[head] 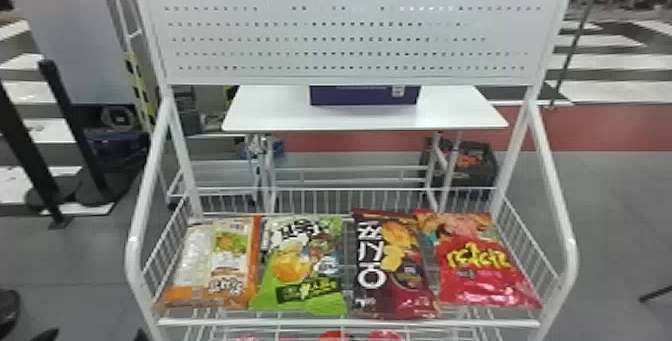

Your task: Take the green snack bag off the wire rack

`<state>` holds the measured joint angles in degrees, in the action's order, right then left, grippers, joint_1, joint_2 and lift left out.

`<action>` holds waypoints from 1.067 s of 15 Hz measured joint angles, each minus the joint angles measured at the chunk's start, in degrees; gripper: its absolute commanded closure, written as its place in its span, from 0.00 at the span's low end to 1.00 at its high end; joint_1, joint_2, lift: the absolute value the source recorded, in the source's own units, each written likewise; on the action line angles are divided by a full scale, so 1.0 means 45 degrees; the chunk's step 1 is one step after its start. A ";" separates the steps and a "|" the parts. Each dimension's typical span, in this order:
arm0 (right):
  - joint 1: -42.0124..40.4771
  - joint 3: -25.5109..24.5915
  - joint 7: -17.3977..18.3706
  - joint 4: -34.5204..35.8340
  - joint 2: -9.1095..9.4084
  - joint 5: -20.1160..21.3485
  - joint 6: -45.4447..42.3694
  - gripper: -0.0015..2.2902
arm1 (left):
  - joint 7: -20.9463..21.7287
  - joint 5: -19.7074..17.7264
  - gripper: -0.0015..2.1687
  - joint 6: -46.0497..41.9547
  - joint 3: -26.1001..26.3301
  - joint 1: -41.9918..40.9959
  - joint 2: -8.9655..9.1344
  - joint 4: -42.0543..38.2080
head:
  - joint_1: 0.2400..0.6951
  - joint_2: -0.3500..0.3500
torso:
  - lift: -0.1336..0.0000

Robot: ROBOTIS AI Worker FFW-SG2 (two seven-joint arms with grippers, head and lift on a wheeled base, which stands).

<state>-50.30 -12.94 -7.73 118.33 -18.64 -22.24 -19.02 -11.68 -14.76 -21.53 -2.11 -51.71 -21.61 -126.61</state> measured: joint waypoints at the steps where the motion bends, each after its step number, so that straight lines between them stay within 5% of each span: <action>1: 0.0004 0.0003 0.0000 -0.0004 0.0004 0.0000 0.0000 0.08 | 0.0000 0.0000 0.02 0.0037 0.0000 0.0019 -0.0002 0.0006 | 0.57 0.50 | 1.00; 12: -0.0011 0.0002 0.0002 -0.0007 0.0000 0.0000 -0.0025 0.08 | 0.0034 -0.0001 0.02 0.0482 0.0166 0.0351 0.0002 0.0087 | 0.57 0.50 | 1.00; 16: -0.0036 0.0097 0.0000 0.0031 0.0019 0.0020 -0.0040 0.08 | -0.0013 0.0051 0.02 0.2113 0.2068 0.3090 0.0061 0.1186 | 0.57 0.50 | 1.00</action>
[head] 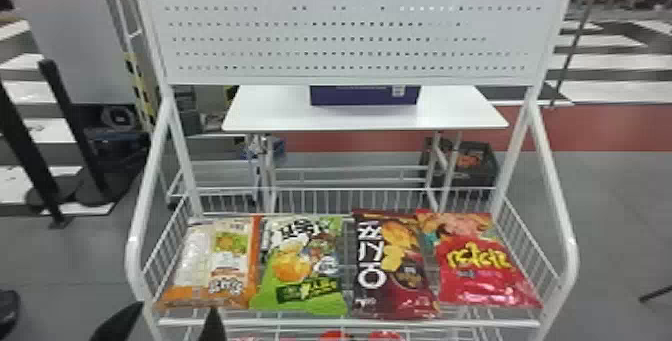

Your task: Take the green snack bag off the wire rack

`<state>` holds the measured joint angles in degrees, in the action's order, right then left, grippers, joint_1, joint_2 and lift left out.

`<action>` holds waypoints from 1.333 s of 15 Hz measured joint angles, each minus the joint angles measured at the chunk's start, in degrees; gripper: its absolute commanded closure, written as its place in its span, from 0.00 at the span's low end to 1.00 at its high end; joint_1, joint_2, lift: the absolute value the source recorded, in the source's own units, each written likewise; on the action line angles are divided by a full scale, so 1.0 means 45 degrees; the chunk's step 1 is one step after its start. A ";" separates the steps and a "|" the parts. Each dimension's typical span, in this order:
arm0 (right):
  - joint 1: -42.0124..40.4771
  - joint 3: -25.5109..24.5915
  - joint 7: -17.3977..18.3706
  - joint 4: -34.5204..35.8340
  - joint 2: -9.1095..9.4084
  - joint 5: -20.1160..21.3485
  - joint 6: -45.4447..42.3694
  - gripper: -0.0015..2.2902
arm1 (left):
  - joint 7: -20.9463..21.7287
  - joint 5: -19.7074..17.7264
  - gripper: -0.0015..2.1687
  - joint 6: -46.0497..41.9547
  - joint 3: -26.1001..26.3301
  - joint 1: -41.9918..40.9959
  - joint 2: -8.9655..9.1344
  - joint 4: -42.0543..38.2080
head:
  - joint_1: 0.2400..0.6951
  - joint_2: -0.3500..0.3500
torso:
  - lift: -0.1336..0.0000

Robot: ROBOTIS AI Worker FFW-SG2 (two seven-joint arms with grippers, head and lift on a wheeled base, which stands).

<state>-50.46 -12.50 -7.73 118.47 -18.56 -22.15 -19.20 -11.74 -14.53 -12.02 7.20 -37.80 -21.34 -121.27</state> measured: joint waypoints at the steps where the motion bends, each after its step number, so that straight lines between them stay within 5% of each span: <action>1: -0.0015 0.0014 0.0000 0.0011 0.0023 0.0018 0.0000 0.08 | -0.0043 0.0013 0.02 0.0596 0.0550 0.0846 0.0078 0.0314 | 0.57 0.50 | 1.00; 6: -0.0063 0.0005 0.0000 -0.0001 0.0102 0.0097 0.0000 0.08 | -0.0346 0.0438 0.02 0.3713 0.3258 0.5108 0.1161 0.2743 | 0.57 0.50 | 1.00; 10: -0.0008 0.0020 0.0000 -0.0028 0.0154 0.0108 0.0000 0.08 | -0.0382 0.0591 0.02 0.4757 0.4333 0.6998 0.1919 0.4722 | 0.57 0.50 | 1.00; 16: 0.0022 -0.0014 0.0000 -0.0039 0.0143 0.0098 0.0000 0.08 | -0.0479 0.0582 0.02 0.5004 0.4545 0.8336 0.2233 0.6542 | 0.57 0.50 | 1.00; 20: 0.0022 -0.0028 0.0000 -0.0075 0.0142 0.0098 0.0000 0.08 | -0.0497 0.0573 0.25 0.5220 0.4437 0.8698 0.2273 0.7140 | 0.57 0.50 | 1.00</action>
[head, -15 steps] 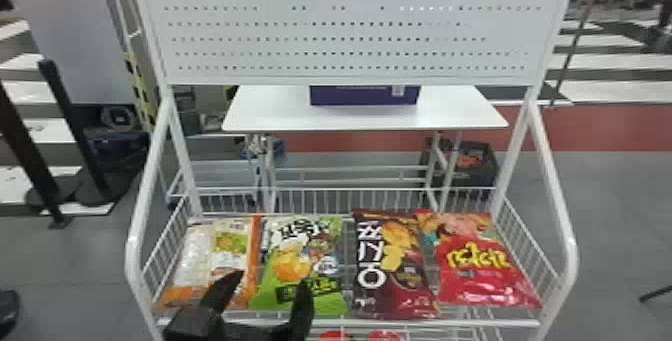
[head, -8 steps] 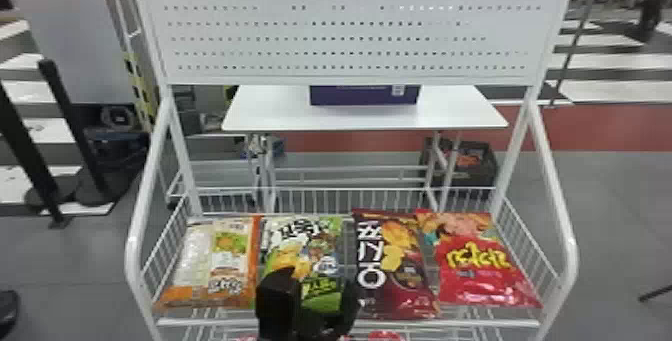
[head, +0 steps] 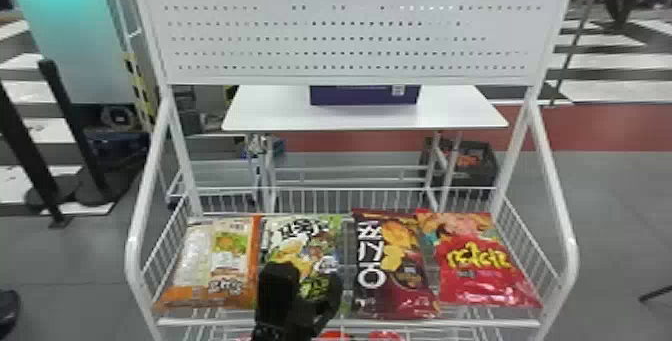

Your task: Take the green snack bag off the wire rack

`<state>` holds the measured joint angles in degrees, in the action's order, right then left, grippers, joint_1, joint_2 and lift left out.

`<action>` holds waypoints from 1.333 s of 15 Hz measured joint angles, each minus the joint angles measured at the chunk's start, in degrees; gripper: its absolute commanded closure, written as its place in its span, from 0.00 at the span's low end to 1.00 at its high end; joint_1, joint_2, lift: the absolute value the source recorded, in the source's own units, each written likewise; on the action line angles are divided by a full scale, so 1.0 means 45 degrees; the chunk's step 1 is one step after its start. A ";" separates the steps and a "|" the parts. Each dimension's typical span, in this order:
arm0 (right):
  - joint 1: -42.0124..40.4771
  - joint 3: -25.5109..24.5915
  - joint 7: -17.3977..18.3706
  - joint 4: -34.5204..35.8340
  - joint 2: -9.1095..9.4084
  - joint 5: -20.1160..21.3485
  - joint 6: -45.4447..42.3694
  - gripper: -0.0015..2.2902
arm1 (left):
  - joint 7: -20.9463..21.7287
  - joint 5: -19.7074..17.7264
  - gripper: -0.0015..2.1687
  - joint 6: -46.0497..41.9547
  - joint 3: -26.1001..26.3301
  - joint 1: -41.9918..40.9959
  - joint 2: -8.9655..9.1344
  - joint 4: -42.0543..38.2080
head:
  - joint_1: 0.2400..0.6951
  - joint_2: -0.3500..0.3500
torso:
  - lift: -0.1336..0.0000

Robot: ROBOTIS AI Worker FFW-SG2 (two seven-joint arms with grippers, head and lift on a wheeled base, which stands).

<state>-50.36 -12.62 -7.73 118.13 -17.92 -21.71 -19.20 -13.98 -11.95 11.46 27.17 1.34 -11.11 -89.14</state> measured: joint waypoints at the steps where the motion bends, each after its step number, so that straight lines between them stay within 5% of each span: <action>1: 0.0005 -0.0005 0.0000 -0.0001 0.0000 -0.0004 0.0000 0.08 | 0.0001 0.0009 0.41 0.0236 -0.0024 0.0001 -0.0005 0.0016 | 0.57 0.50 | 1.00; 2: 0.0011 -0.0007 0.0000 -0.0002 0.0000 -0.0011 0.0000 0.08 | 0.0001 0.0018 0.60 0.0505 -0.0039 -0.0002 -0.0009 0.0017 | 0.57 0.50 | 1.00; 4: 0.0018 -0.0007 0.0000 -0.0002 -0.0001 -0.0019 0.0000 0.08 | -0.0245 0.0023 0.74 0.1143 -0.0074 -0.0056 -0.0027 -0.0052 | 0.57 0.50 | 1.00; 13: 0.0032 0.0001 0.0000 0.0005 -0.0012 -0.0039 0.0000 0.08 | -0.0216 -0.0059 0.74 0.1842 -0.0445 -0.1408 -0.0577 -0.2976 | 0.57 0.50 | 1.00; 20: 0.0033 0.0015 0.0000 -0.0002 -0.0079 -0.0057 0.0000 0.08 | -0.0136 -0.0730 0.74 -0.0134 -0.3064 -0.5948 -0.2601 -0.7311 | 0.57 0.50 | 1.00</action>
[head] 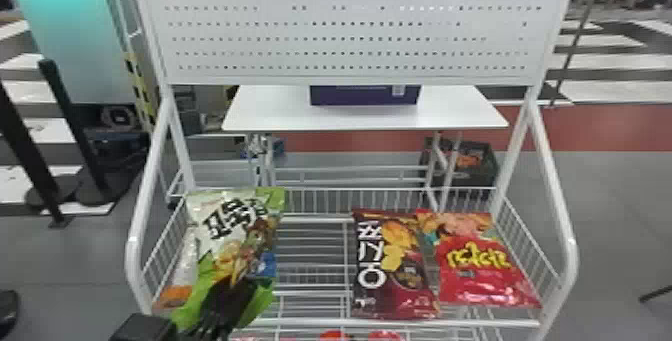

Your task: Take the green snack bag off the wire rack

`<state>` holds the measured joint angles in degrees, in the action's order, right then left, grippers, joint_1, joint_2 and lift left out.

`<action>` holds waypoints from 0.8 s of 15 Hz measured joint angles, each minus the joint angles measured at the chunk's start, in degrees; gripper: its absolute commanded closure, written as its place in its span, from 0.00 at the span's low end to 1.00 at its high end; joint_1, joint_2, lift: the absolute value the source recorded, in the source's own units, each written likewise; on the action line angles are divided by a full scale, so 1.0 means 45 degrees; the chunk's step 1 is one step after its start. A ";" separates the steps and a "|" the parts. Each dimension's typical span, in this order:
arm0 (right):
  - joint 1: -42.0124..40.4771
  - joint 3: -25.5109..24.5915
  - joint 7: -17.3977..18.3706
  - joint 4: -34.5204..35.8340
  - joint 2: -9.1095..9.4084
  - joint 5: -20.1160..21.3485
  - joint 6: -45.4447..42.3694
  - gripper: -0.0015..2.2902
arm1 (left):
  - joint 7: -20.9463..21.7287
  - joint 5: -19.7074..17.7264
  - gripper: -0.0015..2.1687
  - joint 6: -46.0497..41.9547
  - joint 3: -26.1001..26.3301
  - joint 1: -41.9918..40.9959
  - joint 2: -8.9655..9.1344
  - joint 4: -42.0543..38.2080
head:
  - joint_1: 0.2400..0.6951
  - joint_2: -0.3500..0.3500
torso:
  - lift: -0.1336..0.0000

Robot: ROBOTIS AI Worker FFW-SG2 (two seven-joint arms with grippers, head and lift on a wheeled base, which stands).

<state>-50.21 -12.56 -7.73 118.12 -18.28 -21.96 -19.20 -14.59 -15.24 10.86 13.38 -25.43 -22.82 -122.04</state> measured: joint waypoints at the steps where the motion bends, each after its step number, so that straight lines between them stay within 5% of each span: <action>1: 0.0005 0.0005 0.0000 0.0000 0.0000 -0.0001 0.0000 0.08 | 0.0176 -0.0142 0.74 -0.0475 -0.0540 -0.0742 -0.0138 -0.0292 | 0.57 0.50 | 1.00; 7: -0.0043 -0.0020 0.0000 -0.0039 -0.0018 -0.0005 0.0039 0.08 | 0.0951 -0.0814 0.74 -0.6695 -0.3147 -0.5354 -0.0221 -0.0993 | 0.57 0.50 | 1.00; 12: 0.0052 0.0070 0.0000 -0.0159 -0.0001 -0.0002 0.0039 0.08 | 0.1043 -0.0866 0.74 -0.8137 -0.3429 -0.6469 -0.0124 -0.0831 | 0.57 0.50 | 1.00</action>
<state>-49.97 -12.25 -7.73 117.41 -18.28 -21.97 -19.02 -9.90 -19.13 -25.75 -2.05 -54.54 -23.37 -125.78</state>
